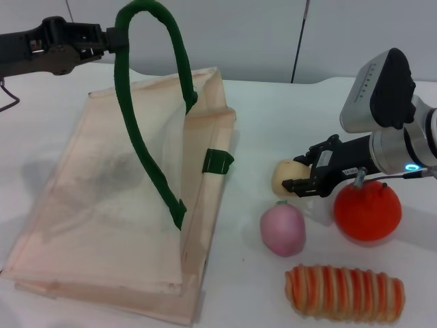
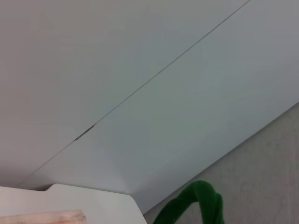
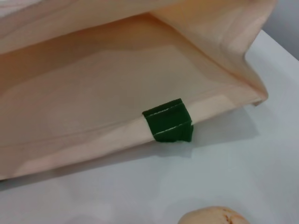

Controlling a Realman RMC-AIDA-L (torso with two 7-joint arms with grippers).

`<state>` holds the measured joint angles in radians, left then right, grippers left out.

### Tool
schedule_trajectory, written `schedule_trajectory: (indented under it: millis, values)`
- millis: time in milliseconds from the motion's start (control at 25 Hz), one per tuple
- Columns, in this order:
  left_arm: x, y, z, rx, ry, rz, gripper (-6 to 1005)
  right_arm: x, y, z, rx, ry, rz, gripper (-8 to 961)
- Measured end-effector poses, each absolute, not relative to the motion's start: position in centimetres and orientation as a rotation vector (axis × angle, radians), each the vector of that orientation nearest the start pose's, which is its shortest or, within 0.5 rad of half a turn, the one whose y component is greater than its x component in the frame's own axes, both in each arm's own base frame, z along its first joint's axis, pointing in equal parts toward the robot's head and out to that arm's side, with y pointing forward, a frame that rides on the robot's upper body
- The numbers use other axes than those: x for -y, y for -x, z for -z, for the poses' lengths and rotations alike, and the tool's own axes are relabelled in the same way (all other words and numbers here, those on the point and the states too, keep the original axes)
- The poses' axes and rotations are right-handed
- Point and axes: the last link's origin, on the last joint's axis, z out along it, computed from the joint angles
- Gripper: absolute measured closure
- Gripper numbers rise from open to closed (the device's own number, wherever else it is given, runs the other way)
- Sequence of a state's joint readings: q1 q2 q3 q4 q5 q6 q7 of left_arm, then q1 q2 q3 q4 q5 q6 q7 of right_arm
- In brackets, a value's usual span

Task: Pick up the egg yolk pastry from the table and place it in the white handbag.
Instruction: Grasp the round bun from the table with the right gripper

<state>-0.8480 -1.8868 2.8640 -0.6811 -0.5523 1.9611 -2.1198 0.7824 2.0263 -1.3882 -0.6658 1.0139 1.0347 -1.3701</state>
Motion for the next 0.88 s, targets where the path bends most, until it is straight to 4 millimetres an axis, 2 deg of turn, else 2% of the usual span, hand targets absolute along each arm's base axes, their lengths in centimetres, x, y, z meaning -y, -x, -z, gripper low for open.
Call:
schedule_trajectory:
  millis: [880]
  values:
    - [-36.82, 24.11, -12.9, 1.534, 2.369, 1.145, 838, -40.29, -20.52, 5.85, -0.361, 2.82, 0.147, 444]
